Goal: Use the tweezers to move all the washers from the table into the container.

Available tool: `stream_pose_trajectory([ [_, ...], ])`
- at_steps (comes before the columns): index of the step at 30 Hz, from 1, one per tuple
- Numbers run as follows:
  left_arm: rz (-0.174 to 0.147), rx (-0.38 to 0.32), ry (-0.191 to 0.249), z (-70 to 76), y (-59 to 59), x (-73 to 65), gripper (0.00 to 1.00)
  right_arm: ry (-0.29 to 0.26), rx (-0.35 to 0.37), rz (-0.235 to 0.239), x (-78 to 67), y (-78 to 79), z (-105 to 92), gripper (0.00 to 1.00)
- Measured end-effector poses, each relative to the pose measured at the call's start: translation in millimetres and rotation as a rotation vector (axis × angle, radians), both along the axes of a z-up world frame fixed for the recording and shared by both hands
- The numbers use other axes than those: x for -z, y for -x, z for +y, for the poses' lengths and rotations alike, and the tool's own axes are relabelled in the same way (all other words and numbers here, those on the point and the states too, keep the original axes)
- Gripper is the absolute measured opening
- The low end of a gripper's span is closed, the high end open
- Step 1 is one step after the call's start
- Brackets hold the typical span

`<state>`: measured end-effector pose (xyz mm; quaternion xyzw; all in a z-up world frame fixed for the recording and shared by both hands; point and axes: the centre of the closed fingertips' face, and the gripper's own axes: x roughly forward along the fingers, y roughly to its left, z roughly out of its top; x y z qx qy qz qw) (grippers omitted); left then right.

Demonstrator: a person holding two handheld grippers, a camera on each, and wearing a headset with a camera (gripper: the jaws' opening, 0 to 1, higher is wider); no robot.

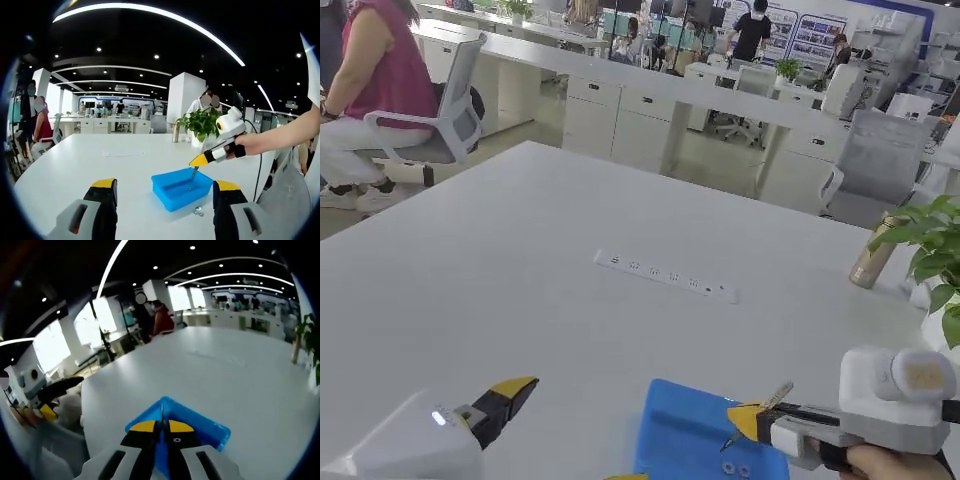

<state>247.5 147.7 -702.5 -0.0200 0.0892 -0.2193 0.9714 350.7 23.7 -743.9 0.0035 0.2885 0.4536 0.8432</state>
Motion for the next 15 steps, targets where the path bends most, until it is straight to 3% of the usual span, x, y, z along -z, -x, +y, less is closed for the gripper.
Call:
stream_pose_trajectory([
  [4, 0.002, 0.001, -0.005, -0.2, 0.3, 0.5, 0.79, -0.072, -0.006, 0.031, -7.2, 18.2, 5.6, 0.04],
  [6, 0.006, -0.002, -0.003, 0.8, 0.0, 1.5, 0.79, -0.111, -0.012, 0.068, -0.4, 30.1, 8.8, 0.04],
  [9, 0.006, -0.005, 0.002, 1.3, 0.1, 1.2, 0.79, -0.11, -0.022, 0.081, 13.0, 41.4, 9.6, 0.04],
  [15, 0.008, -0.007, 0.002, 2.1, 0.5, 1.7, 0.78, -0.074, -0.023, 0.151, 42.1, 58.1, 7.5, 0.04],
])
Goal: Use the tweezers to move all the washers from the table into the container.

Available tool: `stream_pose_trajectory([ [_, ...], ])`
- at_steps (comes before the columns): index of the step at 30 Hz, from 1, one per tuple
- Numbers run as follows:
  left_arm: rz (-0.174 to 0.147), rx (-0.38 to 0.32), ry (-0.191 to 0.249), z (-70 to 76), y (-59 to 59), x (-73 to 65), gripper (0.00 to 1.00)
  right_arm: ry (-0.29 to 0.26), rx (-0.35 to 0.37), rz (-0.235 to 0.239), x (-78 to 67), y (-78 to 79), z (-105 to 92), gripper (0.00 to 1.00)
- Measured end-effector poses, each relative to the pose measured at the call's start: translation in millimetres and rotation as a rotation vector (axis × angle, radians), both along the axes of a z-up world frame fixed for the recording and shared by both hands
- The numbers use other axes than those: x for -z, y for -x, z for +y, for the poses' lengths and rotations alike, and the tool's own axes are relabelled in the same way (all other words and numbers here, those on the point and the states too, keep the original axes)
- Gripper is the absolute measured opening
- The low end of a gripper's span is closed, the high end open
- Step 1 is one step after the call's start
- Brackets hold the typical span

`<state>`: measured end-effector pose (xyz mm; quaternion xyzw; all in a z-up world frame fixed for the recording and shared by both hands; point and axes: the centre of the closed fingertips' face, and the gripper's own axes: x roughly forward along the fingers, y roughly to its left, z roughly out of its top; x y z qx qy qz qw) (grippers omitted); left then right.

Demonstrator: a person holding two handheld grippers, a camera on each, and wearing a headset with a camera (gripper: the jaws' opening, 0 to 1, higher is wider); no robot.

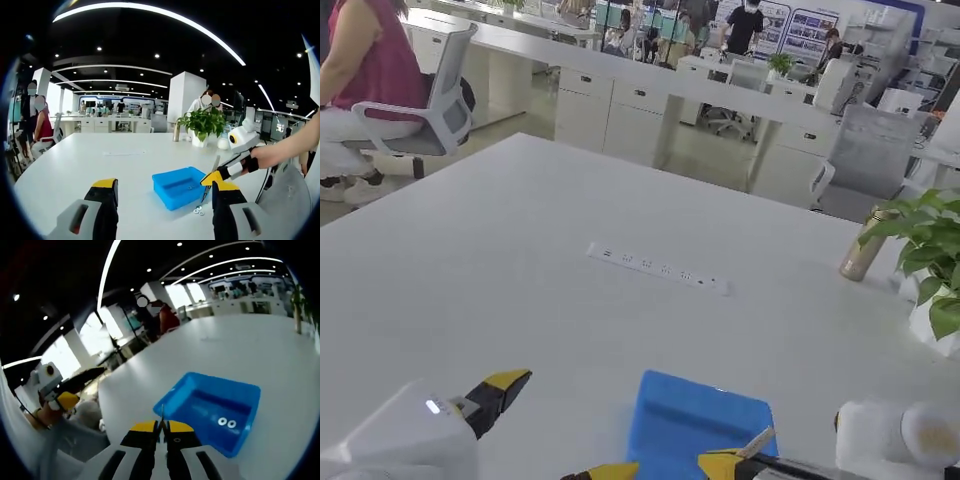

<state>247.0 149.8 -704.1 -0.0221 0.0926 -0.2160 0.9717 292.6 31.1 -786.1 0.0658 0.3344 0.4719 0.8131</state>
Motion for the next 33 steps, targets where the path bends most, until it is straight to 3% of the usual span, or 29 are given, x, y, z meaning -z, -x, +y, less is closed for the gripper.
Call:
stream_pose_trajectory([
  [5, 0.0, 0.002, -0.006, -0.3, 0.3, 0.3, 0.77, 0.048, -0.011, 0.022, 17.5, 8.2, 0.9, 0.04],
  [15, 0.003, -0.005, -0.004, 2.1, -0.4, 1.3, 0.77, 0.136, -0.068, -0.013, 35.7, 13.1, 6.8, 0.04],
  [28, 0.011, 0.001, -0.016, 0.8, -0.5, 3.8, 0.76, 0.177, -0.133, -0.048, 35.9, 17.4, 13.6, 0.04],
  [33, 0.013, 0.004, -0.018, 0.3, -0.5, 4.4, 0.76, 0.214, -0.191, -0.101, 35.5, 25.4, 15.4, 0.04],
])
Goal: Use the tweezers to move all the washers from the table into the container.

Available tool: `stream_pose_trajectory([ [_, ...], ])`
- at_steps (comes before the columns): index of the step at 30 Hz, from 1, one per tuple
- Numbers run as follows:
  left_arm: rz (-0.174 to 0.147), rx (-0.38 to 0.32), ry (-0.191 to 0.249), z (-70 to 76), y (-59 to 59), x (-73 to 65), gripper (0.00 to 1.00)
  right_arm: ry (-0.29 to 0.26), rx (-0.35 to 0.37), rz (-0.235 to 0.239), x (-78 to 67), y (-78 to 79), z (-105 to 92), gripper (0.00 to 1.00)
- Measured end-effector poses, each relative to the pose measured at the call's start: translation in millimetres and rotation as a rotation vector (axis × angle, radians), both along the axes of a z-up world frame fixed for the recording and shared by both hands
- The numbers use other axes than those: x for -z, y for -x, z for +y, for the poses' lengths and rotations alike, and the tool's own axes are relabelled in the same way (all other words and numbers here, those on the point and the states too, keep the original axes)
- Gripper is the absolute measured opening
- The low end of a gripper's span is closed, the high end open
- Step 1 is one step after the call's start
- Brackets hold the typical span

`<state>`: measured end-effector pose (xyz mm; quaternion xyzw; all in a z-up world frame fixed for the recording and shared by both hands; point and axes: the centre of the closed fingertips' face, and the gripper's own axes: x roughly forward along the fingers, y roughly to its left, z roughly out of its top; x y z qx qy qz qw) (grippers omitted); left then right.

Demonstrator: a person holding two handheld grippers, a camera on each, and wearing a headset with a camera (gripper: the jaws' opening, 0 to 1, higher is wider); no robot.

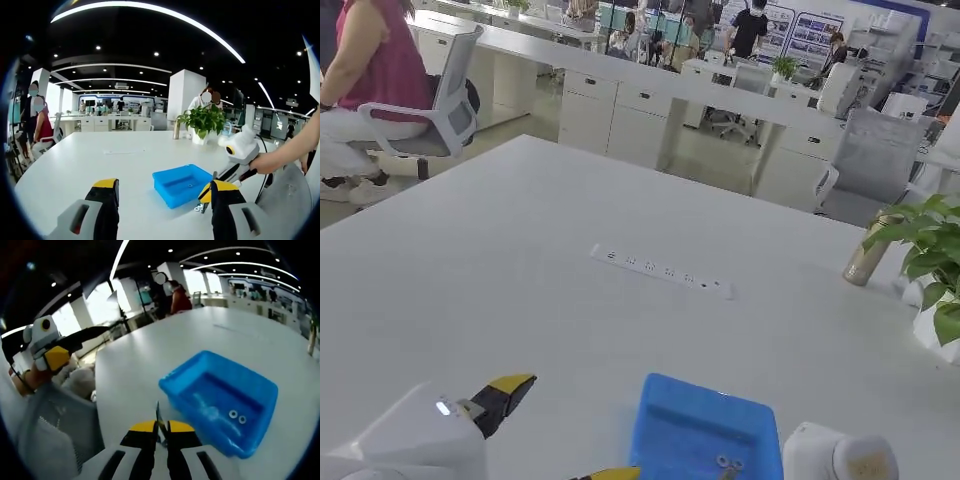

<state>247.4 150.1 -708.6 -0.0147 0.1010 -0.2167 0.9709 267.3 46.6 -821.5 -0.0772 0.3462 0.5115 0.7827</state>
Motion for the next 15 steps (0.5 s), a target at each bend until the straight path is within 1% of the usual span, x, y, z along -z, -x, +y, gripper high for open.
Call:
stream_pose_trajectory([
  [1, 0.0, 0.001, 0.0, -0.2, 0.0, 0.0, 0.76, 0.009, -0.018, -0.015, -0.2, 2.0, 0.7, 0.04],
  [3, 0.002, 0.004, -0.001, -0.8, 0.0, 0.4, 0.76, 0.025, -0.04, -0.027, 0.6, 6.0, 1.7, 0.04],
  [4, 0.003, 0.006, -0.003, -1.1, 0.0, 0.7, 0.76, 0.046, -0.066, -0.048, 2.5, 7.2, 0.8, 0.05],
  [6, 0.003, 0.01, 0.001, -2.1, 0.2, 0.5, 0.76, 0.061, -0.091, -0.078, 1.0, 11.4, 3.8, 0.04],
  [7, 0.0, 0.011, 0.004, -2.5, 0.2, -0.3, 0.77, 0.068, -0.096, -0.085, 1.2, 9.5, 2.9, 0.04],
  [8, -0.002, 0.012, 0.007, -2.8, 0.2, -0.8, 0.77, 0.075, -0.1, -0.09, 2.1, 3.8, 0.2, 0.04],
  [9, -0.001, 0.013, 0.005, -2.9, 0.4, -0.5, 0.76, 0.083, -0.108, -0.099, 2.9, 3.2, 0.6, 0.04],
  [11, 0.006, 0.014, 0.001, -2.9, 0.4, 1.0, 0.76, 0.09, -0.117, -0.103, 3.8, 3.0, 2.2, 0.04],
  [14, 0.004, 0.016, 0.0, -3.4, 0.5, 0.6, 0.76, 0.083, -0.123, -0.108, 4.2, 3.0, 4.2, 0.03],
  [15, 0.004, 0.015, 0.0, -3.2, 0.5, 0.6, 0.76, 0.083, -0.112, -0.106, 4.3, 1.6, 4.0, 0.03],
])
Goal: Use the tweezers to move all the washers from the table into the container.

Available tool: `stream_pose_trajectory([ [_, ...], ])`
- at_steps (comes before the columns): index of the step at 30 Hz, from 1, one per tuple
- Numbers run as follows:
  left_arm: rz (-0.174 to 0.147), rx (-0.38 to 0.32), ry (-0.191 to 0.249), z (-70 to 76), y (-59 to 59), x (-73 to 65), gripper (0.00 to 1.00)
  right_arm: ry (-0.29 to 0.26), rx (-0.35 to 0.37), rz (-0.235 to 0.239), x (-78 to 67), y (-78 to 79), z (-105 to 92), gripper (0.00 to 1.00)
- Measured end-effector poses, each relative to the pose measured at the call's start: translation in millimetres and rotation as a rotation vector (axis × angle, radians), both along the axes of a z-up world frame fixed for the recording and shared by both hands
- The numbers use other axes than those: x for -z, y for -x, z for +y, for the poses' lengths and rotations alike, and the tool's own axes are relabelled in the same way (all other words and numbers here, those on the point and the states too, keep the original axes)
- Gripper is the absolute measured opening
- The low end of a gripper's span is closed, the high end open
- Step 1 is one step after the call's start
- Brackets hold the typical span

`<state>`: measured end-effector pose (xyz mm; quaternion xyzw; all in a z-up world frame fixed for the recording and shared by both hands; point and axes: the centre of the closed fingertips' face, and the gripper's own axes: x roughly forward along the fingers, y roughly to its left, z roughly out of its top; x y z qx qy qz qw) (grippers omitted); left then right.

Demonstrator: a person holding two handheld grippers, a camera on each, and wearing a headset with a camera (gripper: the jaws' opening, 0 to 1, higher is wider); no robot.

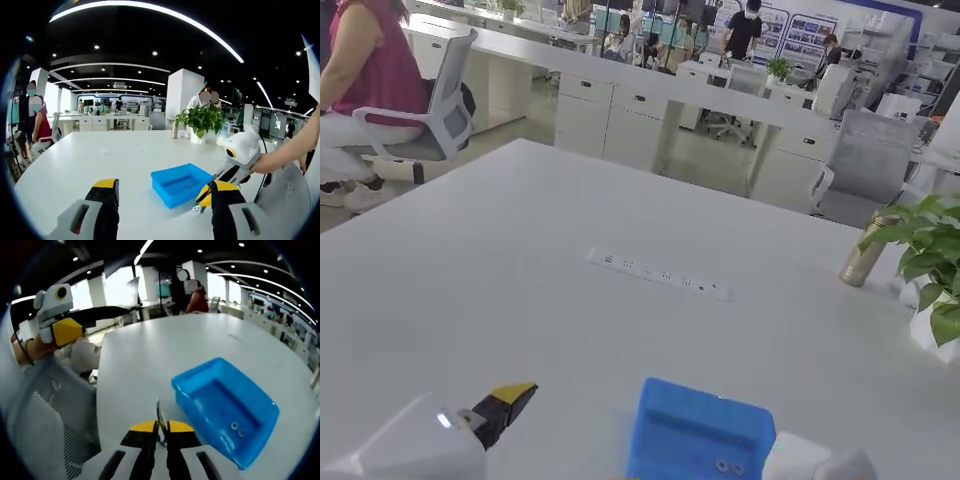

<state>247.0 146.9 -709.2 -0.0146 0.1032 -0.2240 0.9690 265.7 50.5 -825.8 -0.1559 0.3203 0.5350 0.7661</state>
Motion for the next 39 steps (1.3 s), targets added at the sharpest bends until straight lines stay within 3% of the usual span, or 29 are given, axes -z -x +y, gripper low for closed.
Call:
stream_pose_trajectory([
  [4, -0.003, -0.005, 0.005, 1.0, -0.3, -0.9, 0.76, -0.047, 0.079, 0.056, -0.2, -6.3, -0.2, 0.03],
  [8, -0.002, -0.008, 0.004, 1.7, -0.4, -0.6, 0.76, -0.074, 0.113, 0.08, -2.6, -5.6, -2.4, 0.03],
  [11, -0.001, -0.009, 0.003, 2.0, -0.3, -0.3, 0.76, -0.061, 0.094, 0.061, -8.2, -0.4, -4.6, 0.03],
  [13, 0.001, -0.01, 0.003, 2.4, -0.4, 0.1, 0.76, -0.096, 0.073, 0.04, -25.1, 2.8, -3.0, 0.03],
  [17, -0.001, -0.006, 0.003, 1.7, -0.3, 0.0, 0.76, -0.217, 0.082, 0.07, -62.7, 0.6, -1.1, 0.03],
  [22, 0.002, 0.001, -0.005, 0.4, 0.0, 1.1, 0.76, -0.326, 0.144, 0.079, -93.8, -27.2, -10.1, 0.03],
  [26, 0.002, -0.005, 0.0, 1.8, 0.0, 0.7, 0.75, -0.46, 0.241, 0.121, -118.2, -47.0, -6.1, 0.03],
  [30, 0.001, -0.009, 0.003, 2.8, 0.0, 0.4, 0.75, -0.431, 0.256, 0.098, -114.2, -67.8, -7.5, 0.03],
  [33, 0.0, -0.012, 0.001, 3.5, 0.0, 0.4, 0.75, -0.419, 0.278, 0.109, -108.4, -80.2, -6.2, 0.03],
  [39, -0.003, -0.022, 0.008, 5.8, -0.4, -0.4, 0.75, -0.305, 0.36, 0.132, -75.8, -109.0, -17.2, 0.03],
])
